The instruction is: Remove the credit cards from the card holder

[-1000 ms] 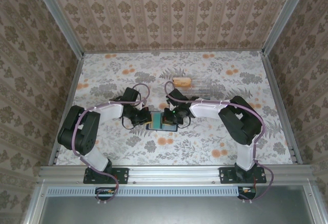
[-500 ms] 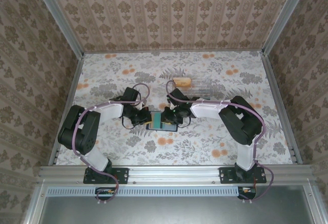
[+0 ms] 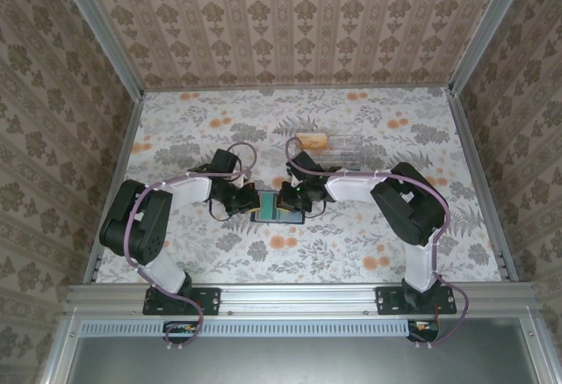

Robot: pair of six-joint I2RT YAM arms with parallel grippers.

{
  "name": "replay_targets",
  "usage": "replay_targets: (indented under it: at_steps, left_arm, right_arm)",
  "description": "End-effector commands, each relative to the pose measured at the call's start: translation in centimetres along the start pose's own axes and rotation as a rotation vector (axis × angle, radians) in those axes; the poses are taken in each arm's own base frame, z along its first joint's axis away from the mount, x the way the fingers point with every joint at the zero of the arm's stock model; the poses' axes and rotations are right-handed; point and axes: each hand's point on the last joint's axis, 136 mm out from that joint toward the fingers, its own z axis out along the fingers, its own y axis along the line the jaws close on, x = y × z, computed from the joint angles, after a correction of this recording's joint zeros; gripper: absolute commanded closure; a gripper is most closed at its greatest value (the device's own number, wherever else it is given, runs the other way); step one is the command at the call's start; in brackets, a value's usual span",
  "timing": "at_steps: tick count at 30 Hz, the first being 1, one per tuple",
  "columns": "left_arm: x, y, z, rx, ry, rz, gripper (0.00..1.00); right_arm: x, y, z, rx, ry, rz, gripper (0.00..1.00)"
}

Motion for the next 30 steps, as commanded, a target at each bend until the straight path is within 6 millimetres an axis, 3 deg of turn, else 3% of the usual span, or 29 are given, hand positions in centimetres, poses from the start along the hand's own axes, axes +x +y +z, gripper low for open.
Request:
replay_targets:
  at_steps: [1, 13, 30]
  left_arm:
    - [1.6, 2.4, 1.0, -0.097, 0.064, -0.022, 1.00]
    - [1.7, 2.5, 1.0, -0.103, 0.072, -0.021, 1.00]
    - [0.3, 0.8, 0.5, -0.060, 0.046, 0.013, 1.00]
  right_arm:
    - [0.3, -1.9, -0.5, 0.045, -0.004, 0.028, 1.00]
    - [0.3, -3.5, -3.8, 0.082, -0.031, 0.002, 1.00]
    - [-0.2, 0.1, -13.3, 0.218, -0.056, -0.404, 1.00]
